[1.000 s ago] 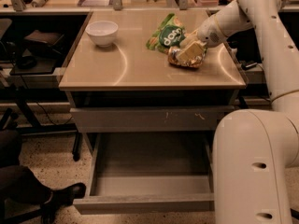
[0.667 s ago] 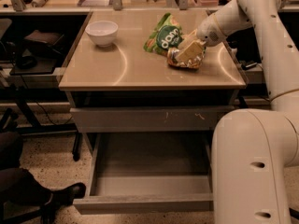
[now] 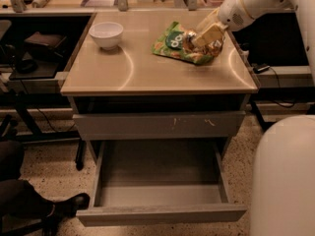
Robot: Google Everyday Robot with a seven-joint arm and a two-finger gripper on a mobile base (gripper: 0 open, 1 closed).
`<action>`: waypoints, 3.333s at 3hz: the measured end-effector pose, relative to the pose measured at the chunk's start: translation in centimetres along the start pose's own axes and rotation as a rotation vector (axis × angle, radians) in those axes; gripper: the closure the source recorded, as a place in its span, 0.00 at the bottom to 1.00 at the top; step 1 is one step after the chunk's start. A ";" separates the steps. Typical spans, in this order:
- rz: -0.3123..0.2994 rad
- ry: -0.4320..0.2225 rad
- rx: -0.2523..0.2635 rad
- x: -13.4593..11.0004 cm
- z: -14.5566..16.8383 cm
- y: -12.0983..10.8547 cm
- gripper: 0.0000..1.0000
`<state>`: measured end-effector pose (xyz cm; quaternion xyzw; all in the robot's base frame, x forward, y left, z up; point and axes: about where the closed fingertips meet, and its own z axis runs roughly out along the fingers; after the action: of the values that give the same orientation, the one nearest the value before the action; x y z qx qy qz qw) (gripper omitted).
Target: Place orange can into middle drawer
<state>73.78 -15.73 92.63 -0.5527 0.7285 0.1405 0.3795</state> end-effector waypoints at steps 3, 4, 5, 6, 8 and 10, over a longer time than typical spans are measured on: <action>0.200 0.006 -0.100 5.0 -4.0 9.9 1.00; 0.200 0.006 -0.100 5.0 -4.0 9.9 1.00; 0.179 0.031 -0.093 5.1 -3.5 11.8 1.00; 0.145 0.002 -0.022 4.4 -4.7 15.2 1.00; 0.167 0.031 -0.074 8.9 -1.5 22.5 1.00; 0.171 0.015 -0.097 10.1 2.0 24.1 1.00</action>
Offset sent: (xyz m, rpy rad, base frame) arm -0.1292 -0.0235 -0.0146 0.1459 0.1720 -0.0491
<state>51.58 -13.07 78.98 -0.5071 0.7683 0.2033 0.3335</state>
